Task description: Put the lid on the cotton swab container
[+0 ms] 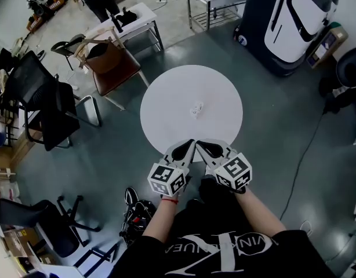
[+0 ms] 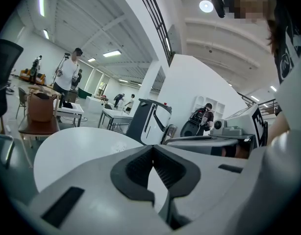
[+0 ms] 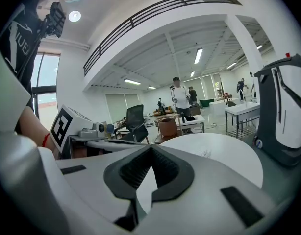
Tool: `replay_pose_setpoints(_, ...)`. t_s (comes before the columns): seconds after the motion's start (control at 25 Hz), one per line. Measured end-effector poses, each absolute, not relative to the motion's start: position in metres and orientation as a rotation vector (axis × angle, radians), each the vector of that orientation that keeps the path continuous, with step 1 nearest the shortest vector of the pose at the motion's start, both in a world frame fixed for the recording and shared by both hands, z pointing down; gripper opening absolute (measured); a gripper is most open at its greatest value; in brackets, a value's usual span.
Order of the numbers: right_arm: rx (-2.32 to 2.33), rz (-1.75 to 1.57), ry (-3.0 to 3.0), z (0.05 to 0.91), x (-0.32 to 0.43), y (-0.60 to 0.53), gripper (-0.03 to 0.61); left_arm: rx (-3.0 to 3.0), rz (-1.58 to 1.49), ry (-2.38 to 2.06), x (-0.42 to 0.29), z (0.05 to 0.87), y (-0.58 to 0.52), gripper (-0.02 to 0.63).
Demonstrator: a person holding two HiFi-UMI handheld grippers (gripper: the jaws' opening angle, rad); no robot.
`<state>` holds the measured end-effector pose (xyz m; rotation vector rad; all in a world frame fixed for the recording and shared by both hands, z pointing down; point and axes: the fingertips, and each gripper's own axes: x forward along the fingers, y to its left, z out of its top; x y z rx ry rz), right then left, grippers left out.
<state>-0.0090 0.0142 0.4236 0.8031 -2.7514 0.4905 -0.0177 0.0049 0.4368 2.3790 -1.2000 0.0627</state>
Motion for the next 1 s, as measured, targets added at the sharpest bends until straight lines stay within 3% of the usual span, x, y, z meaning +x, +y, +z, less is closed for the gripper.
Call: replay_pose_setpoints(1.0, 0.592, 0.729, -2.71, 0.484, -0.002, -0.064, 0.002, 2.169, 0.174, -1.276, -0.013, 0.497, -0.067, 0.006)
